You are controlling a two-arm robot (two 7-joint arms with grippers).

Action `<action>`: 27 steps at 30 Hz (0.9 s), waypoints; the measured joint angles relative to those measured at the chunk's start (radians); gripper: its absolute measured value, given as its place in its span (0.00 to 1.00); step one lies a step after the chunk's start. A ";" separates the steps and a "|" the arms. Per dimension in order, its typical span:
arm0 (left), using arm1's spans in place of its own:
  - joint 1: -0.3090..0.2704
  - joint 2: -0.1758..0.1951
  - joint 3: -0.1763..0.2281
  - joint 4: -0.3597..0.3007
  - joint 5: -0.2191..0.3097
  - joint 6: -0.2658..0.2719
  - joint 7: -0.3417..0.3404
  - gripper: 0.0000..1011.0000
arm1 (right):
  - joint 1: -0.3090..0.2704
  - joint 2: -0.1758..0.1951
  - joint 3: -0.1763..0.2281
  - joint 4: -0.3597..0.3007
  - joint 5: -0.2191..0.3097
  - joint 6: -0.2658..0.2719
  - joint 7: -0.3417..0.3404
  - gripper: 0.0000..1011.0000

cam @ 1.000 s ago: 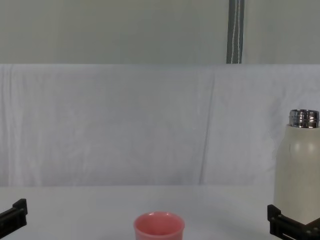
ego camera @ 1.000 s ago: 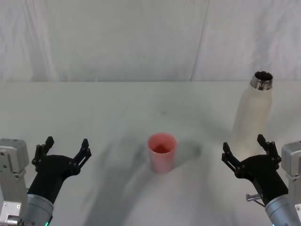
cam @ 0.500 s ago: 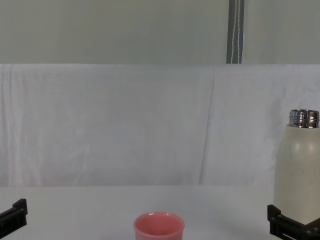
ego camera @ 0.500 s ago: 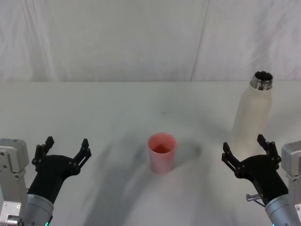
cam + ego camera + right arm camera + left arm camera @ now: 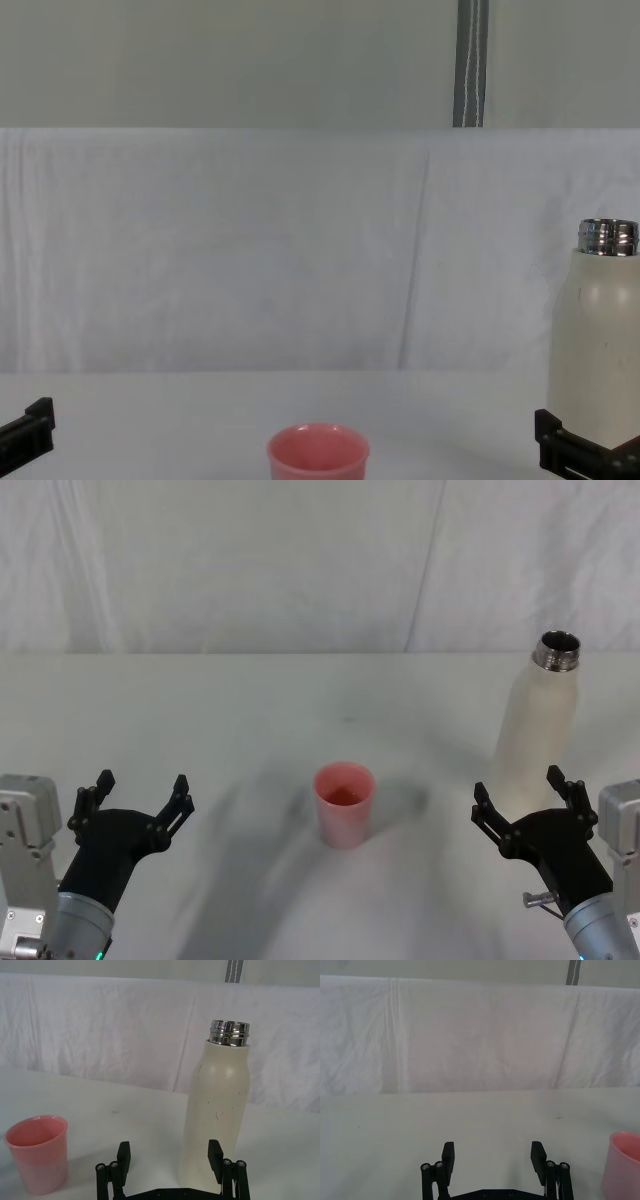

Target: Grasp the thermos with one hand and pour water into the cup lid.

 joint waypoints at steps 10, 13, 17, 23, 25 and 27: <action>0.000 0.000 0.000 0.000 0.000 0.000 0.000 0.99 | 0.017 -0.032 0.038 0.025 0.023 0.016 0.027 0.99; 0.000 0.000 0.000 0.000 0.000 0.000 0.000 0.99 | 0.025 -0.040 0.047 0.033 0.030 0.018 0.038 0.99; 0.000 0.000 0.000 0.000 0.000 0.000 0.000 0.99 | 0.040 -0.053 0.059 0.048 0.034 0.017 0.052 0.99; 0.000 0.000 0.000 0.000 0.000 0.000 0.000 0.99 | 0.063 -0.072 0.079 0.076 0.033 0.008 0.065 0.99; 0.000 0.000 0.000 0.000 0.000 0.000 0.000 0.99 | 0.069 -0.079 0.090 0.090 0.032 0.002 0.068 0.99; 0.000 0.000 0.000 0.000 0.000 0.000 0.000 0.99 | 0.074 -0.084 0.098 0.098 0.030 -0.002 0.069 0.99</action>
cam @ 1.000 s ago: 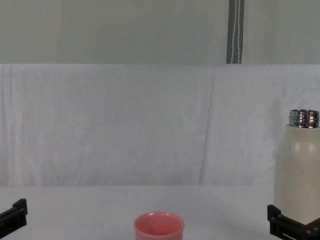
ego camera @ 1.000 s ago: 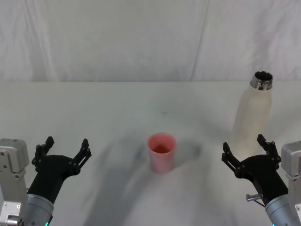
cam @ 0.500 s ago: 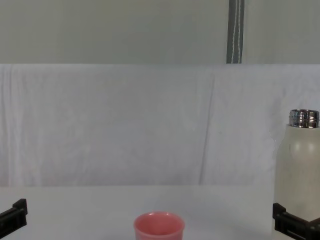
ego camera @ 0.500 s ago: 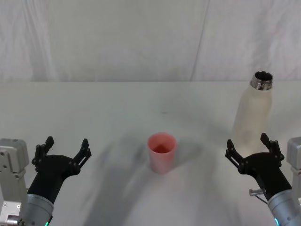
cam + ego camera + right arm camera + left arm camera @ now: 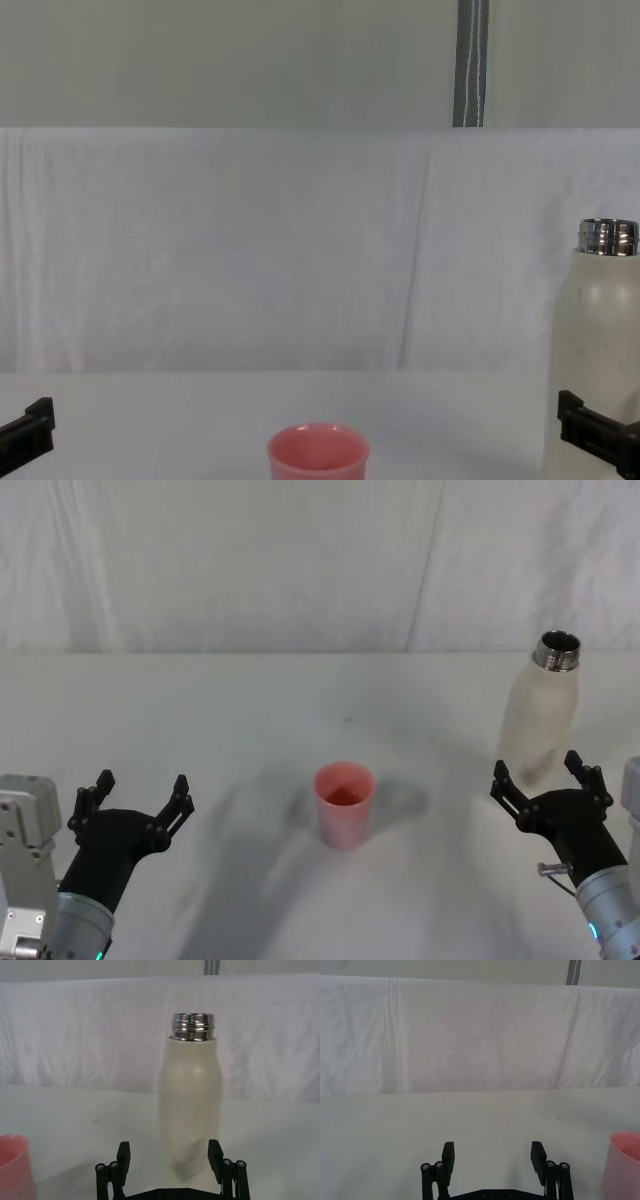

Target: Grasp the thermos with one hand and pour water into the cup lid.

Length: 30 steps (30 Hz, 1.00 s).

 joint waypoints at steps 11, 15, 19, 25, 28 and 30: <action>0.000 0.000 0.000 0.000 0.000 0.000 0.000 0.99 | 0.027 -0.024 0.035 0.049 -0.016 -0.020 0.017 0.99; 0.000 0.000 0.000 0.000 0.000 0.000 0.000 0.99 | 0.040 -0.030 0.041 0.065 -0.026 -0.024 0.025 0.99; 0.000 0.000 0.000 0.000 0.000 0.000 0.000 0.99 | 0.049 -0.033 0.046 0.077 -0.034 -0.028 0.030 0.99; 0.000 0.000 0.000 0.000 0.000 0.000 0.000 0.99 | 0.061 -0.039 0.057 0.097 -0.035 -0.037 0.039 0.99; 0.000 0.000 0.000 0.000 0.000 0.000 0.000 0.99 | 0.066 -0.041 0.063 0.110 -0.025 -0.046 0.048 0.99; 0.000 0.000 0.000 0.000 0.000 0.000 0.000 0.99 | 0.070 -0.041 0.067 0.117 -0.016 -0.053 0.057 0.99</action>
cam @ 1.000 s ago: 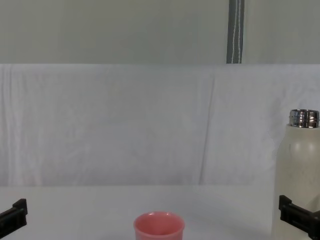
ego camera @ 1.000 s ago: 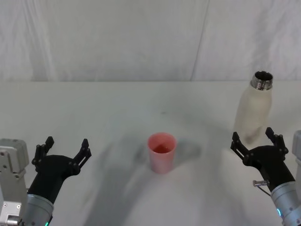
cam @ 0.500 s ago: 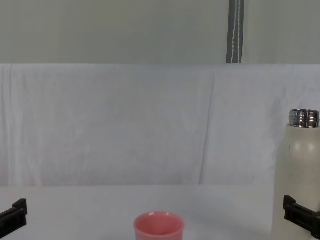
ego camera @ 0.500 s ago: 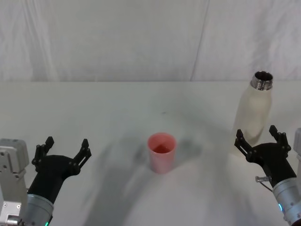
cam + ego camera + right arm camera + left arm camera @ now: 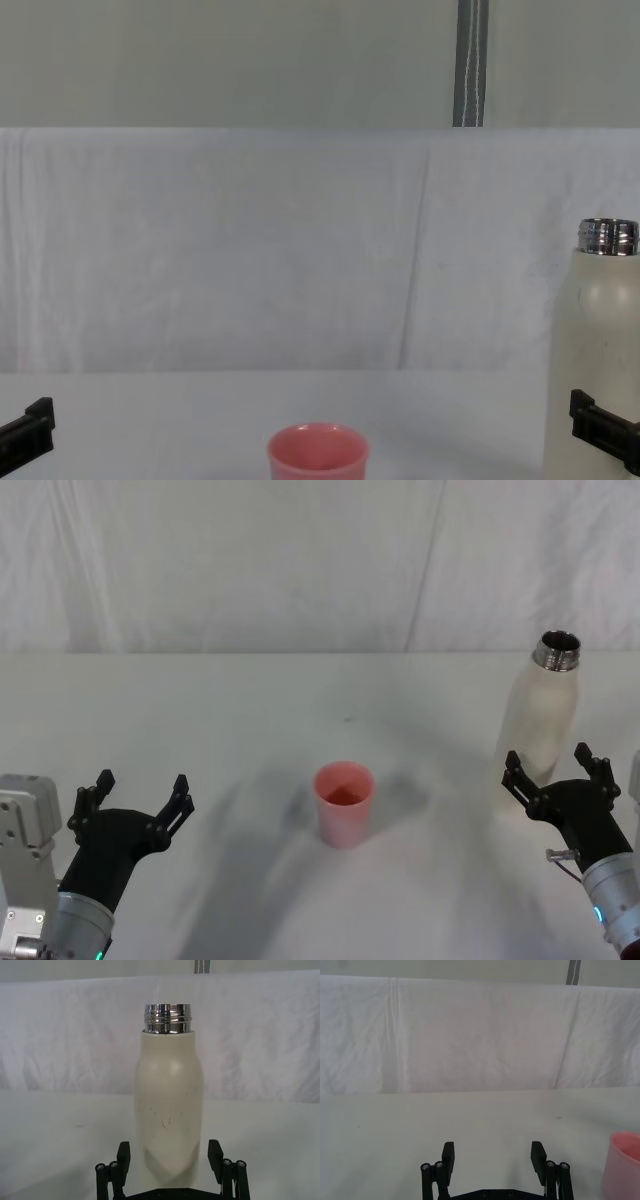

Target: Grasp the thermos with one hand and pour water into the cup lid.

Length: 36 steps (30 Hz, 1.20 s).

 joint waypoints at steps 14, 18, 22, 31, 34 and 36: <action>0.000 0.000 0.000 0.000 0.000 0.000 0.000 0.99 | 0.035 0.014 0.001 0.031 0.026 -0.013 0.037 0.99; 0.000 0.000 0.000 0.000 0.000 0.000 0.000 0.99 | 0.044 0.017 -0.002 0.037 0.025 -0.009 0.038 0.99; 0.000 0.000 0.000 0.000 0.000 0.000 0.000 0.99 | 0.055 0.022 -0.005 0.046 0.025 -0.003 0.041 0.99; 0.000 0.000 0.000 0.000 0.000 0.000 0.000 0.99 | 0.081 0.027 -0.005 0.074 0.027 0.004 0.045 0.99; 0.000 0.000 0.000 0.000 0.000 0.000 0.000 0.99 | 0.095 0.027 -0.004 0.092 0.034 0.004 0.049 0.99; 0.000 0.000 0.000 0.000 0.000 0.000 0.000 0.99 | 0.102 0.027 -0.004 0.100 0.037 0.004 0.051 0.99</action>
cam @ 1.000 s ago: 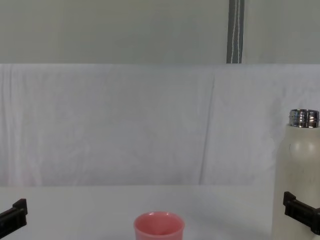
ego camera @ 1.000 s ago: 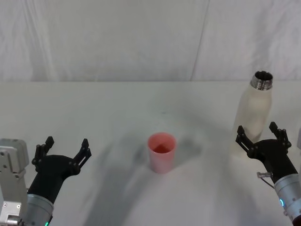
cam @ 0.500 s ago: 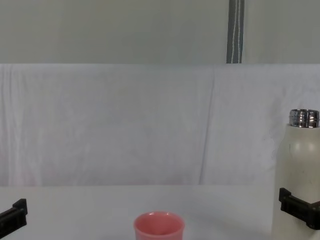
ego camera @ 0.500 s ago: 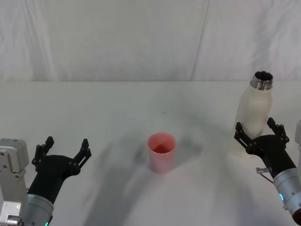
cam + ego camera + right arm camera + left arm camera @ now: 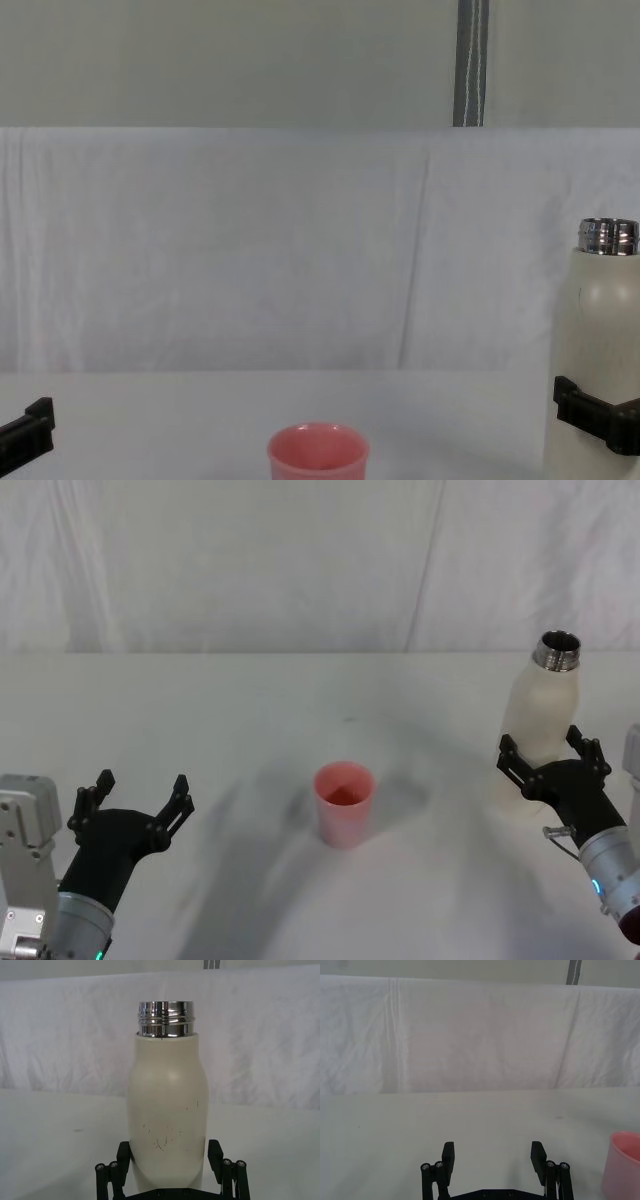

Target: Grasp the thermos with one hand and pour water into the cup lid.

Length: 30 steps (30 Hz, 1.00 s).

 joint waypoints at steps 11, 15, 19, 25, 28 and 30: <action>0.000 0.000 0.000 0.000 0.000 0.000 0.000 0.99 | 0.038 0.001 -0.004 0.046 0.012 -0.005 0.009 0.99; 0.000 0.000 0.000 0.000 0.000 0.000 0.000 0.99 | 0.047 0.002 -0.005 0.055 0.014 -0.006 0.010 0.99; 0.000 0.000 0.000 0.000 0.000 0.000 0.000 0.99 | 0.056 0.003 -0.007 0.061 0.015 -0.007 0.011 0.99; 0.000 0.000 0.000 0.000 0.000 0.000 0.000 0.99 | 0.069 0.004 -0.010 0.071 0.016 -0.011 0.013 0.99; 0.000 0.000 0.000 0.000 0.000 0.000 0.000 0.99 | 0.074 0.004 -0.012 0.075 0.016 -0.012 0.014 0.99; 0.000 0.000 0.000 0.000 0.000 0.000 0.000 0.99 | 0.076 0.004 -0.013 0.077 0.016 -0.012 0.014 0.99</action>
